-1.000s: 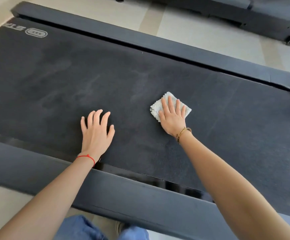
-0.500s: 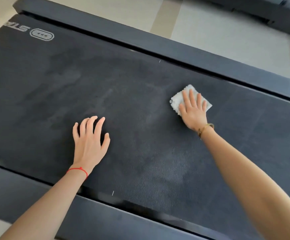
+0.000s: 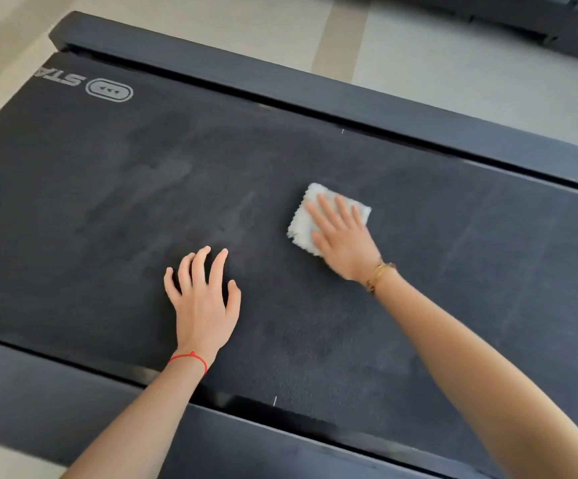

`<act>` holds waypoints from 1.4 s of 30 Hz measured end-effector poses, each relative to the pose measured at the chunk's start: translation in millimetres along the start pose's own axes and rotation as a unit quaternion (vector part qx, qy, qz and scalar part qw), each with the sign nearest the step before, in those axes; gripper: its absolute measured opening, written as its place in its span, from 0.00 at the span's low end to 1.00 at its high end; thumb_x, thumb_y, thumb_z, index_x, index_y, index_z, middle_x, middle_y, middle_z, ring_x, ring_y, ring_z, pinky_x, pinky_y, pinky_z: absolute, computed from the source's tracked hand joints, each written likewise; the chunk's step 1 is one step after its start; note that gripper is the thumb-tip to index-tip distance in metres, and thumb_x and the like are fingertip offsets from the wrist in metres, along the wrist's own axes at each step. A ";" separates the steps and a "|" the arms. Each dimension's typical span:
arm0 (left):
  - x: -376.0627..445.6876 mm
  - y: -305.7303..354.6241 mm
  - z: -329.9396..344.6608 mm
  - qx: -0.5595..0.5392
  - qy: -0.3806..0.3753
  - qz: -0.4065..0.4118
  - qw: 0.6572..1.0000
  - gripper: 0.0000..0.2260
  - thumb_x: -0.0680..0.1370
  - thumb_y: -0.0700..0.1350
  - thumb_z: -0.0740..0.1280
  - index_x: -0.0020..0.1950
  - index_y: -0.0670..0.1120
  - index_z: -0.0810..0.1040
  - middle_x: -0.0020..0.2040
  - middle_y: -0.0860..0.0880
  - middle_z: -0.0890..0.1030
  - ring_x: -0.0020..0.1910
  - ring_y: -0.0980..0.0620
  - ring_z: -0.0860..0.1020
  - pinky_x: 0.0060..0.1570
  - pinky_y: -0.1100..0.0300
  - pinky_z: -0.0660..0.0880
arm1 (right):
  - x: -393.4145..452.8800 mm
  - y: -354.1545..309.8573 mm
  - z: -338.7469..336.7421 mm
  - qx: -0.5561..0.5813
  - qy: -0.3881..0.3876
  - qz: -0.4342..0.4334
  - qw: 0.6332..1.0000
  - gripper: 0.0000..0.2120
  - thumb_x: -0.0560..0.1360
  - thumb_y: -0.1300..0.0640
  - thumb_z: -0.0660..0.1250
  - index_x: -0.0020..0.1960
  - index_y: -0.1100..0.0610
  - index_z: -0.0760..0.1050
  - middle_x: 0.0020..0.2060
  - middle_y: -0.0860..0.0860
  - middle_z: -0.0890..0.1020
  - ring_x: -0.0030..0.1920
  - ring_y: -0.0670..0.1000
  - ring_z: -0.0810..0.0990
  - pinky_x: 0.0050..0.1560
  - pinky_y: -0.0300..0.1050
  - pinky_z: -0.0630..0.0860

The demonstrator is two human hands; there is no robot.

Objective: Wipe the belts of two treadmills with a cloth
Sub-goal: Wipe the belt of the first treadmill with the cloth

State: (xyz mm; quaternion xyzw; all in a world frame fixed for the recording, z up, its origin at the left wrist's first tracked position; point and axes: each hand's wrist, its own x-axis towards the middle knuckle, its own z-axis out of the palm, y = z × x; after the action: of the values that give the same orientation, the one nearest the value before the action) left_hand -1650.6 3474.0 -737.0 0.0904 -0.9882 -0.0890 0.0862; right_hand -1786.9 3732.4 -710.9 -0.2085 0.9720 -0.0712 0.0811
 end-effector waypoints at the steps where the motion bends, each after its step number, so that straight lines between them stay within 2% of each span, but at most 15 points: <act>1: 0.2 0.5 -0.8 -0.002 -0.002 0.000 1.000 0.23 0.79 0.52 0.56 0.74 0.50 0.69 0.73 0.45 0.68 0.72 0.40 0.66 0.73 0.35 0.55 | 0.1 17.2 -3.9 0.010 0.010 0.053 0.998 0.26 0.85 0.48 0.47 0.81 0.48 0.45 0.80 0.50 0.47 0.79 0.60 0.46 0.76 0.61 0.46; 4: 0.1 2.5 -1.6 -0.006 -0.006 0.003 1.000 0.23 0.79 0.51 0.56 0.74 0.49 0.69 0.73 0.44 0.69 0.72 0.40 0.66 0.73 0.35 0.56 | -12.9 45.5 -11.5 0.068 0.015 0.193 0.979 0.26 0.85 0.47 0.44 0.81 0.46 0.44 0.81 0.49 0.45 0.79 0.59 0.42 0.77 0.59 0.40; 6: -1.0 2.0 -2.2 -0.010 -0.010 0.004 1.000 0.23 0.79 0.51 0.55 0.74 0.49 0.70 0.73 0.44 0.68 0.72 0.40 0.65 0.73 0.35 0.56 | -25.6 27.2 -7.0 0.077 0.022 0.226 0.971 0.26 0.84 0.47 0.44 0.81 0.46 0.44 0.81 0.49 0.45 0.79 0.60 0.41 0.77 0.60 0.39; 8: -1.3 2.1 -3.4 -0.009 -0.012 0.003 1.000 0.23 0.79 0.51 0.55 0.74 0.49 0.70 0.73 0.44 0.69 0.72 0.40 0.66 0.72 0.35 0.56 | -41.1 -12.4 2.6 0.057 0.030 0.194 0.979 0.26 0.85 0.50 0.45 0.81 0.48 0.44 0.81 0.50 0.47 0.79 0.61 0.42 0.76 0.61 0.41; 12: -1.1 -3.4 -5.1 -0.023 -0.009 0.019 1.000 0.22 0.80 0.51 0.56 0.73 0.49 0.71 0.72 0.45 0.70 0.70 0.40 0.67 0.71 0.36 0.57 | -90.1 -91.0 24.2 0.035 -0.002 0.066 0.997 0.27 0.84 0.49 0.46 0.81 0.46 0.43 0.80 0.46 0.45 0.79 0.59 0.41 0.77 0.61 0.40; 15: 1.2 -7.6 -6.7 -0.049 -0.012 0.024 0.998 0.22 0.79 0.52 0.57 0.72 0.48 0.72 0.71 0.45 0.70 0.70 0.40 0.67 0.71 0.36 0.58 | -120.9 -99.2 29.3 0.036 -0.013 0.027 0.999 0.26 0.85 0.48 0.46 0.80 0.44 0.41 0.80 0.43 0.44 0.80 0.56 0.40 0.78 0.58 0.39; 17: 1.3 -7.5 -7.6 -0.070 -0.011 0.023 0.997 0.22 0.79 0.52 0.58 0.71 0.48 0.73 0.71 0.45 0.71 0.70 0.40 0.67 0.71 0.36 0.58 | -136.6 -81.7 27.5 0.042 -0.001 0.078 0.996 0.26 0.85 0.47 0.46 0.80 0.42 0.41 0.80 0.42 0.43 0.80 0.55 0.40 0.78 0.57 0.40; 21: 0.9 -13.2 -11.3 -0.093 -0.022 0.042 0.995 0.22 0.78 0.52 0.63 0.72 0.47 0.73 0.71 0.44 0.71 0.70 0.39 0.67 0.71 0.37 0.58 | -168.0 -36.9 20.8 0.071 0.017 0.283 0.956 0.26 0.85 0.47 0.46 0.80 0.43 0.42 0.80 0.46 0.43 0.79 0.57 0.40 0.77 0.58 0.40; 24: 8.6 -34.1 -20.6 -0.069 -0.044 0.113 0.990 0.24 0.79 0.55 0.60 0.73 0.47 0.73 0.71 0.44 0.72 0.68 0.39 0.69 0.68 0.41 0.62 | -161.4 -48.8 19.2 0.065 0.000 0.335 0.940 0.26 0.84 0.49 0.47 0.81 0.45 0.42 0.80 0.50 0.44 0.79 0.61 0.42 0.76 0.62 0.41; 26: 15.6 -51.0 -29.2 -0.059 -0.058 0.163 0.983 0.24 0.79 0.54 0.58 0.73 0.46 0.73 0.70 0.44 0.74 0.67 0.40 0.70 0.67 0.42 0.64 | -146.1 -80.1 22.2 0.037 -0.016 0.297 0.954 0.27 0.84 0.50 0.47 0.81 0.48 0.42 0.80 0.52 0.43 0.78 0.63 0.42 0.75 0.64 0.42; 28: 20.5 -68.8 -36.2 -0.053 -0.055 0.177 0.981 0.22 0.81 0.51 0.59 0.73 0.45 0.73 0.68 0.43 0.75 0.66 0.40 0.72 0.69 0.42 0.64 | -130.5 -122.1 28.0 0.026 -0.020 0.225 0.974 0.27 0.84 0.51 0.48 0.81 0.48 0.42 0.80 0.52 0.43 0.78 0.64 0.42 0.75 0.64 0.42; 30: 22.5 -87.3 -41.0 -0.045 -0.043 0.162 0.985 0.21 0.81 0.48 0.63 0.73 0.44 0.72 0.66 0.42 0.76 0.66 0.39 0.72 0.70 0.40 0.63 | -116.2 -166.7 34.3 0.039 -0.023 0.150 0.988 0.27 0.84 0.50 0.48 0.81 0.47 0.43 0.80 0.51 0.43 0.78 0.63 0.40 0.75 0.64 0.39; 33: 25.3 -118.2 -45.9 -0.038 -0.043 0.124 0.991 0.21 0.80 0.46 0.65 0.73 0.43 0.72 0.69 0.41 0.74 0.69 0.38 0.69 0.70 0.36 0.61 | -98.2 -214.9 44.7 0.039 -0.034 0.066 0.996 0.27 0.84 0.49 0.46 0.81 0.45 0.42 0.80 0.48 0.41 0.79 0.61 0.37 0.76 0.62 0.35; 38: 32.6 -166.4 -56.1 -0.044 -0.050 0.074 0.995 0.21 0.81 0.43 0.65 0.74 0.43 0.71 0.74 0.40 0.70 0.73 0.36 0.65 0.70 0.33 0.59 | -88.5 -224.0 48.5 0.020 -0.043 0.054 0.997 0.27 0.84 0.48 0.45 0.80 0.43 0.39 0.80 0.47 0.40 0.79 0.60 0.35 0.76 0.60 0.33; 42: 30.9 -184.7 -62.5 -0.050 -0.052 0.065 0.995 0.22 0.81 0.43 0.65 0.75 0.43 0.71 0.75 0.40 0.69 0.75 0.36 0.64 0.71 0.32 0.59 | -87.7 -223.7 49.3 0.013 -0.041 0.063 0.997 0.27 0.84 0.48 0.44 0.80 0.42 0.37 0.80 0.46 0.39 0.79 0.59 0.35 0.75 0.59 0.31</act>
State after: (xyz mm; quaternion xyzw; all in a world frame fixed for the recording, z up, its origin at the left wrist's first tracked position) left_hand -1638.7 3279.2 -707.1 0.0169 -0.9894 -0.1369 0.0450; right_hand -1610.7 3561.8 -709.4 -0.1482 0.9782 -0.0697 0.1278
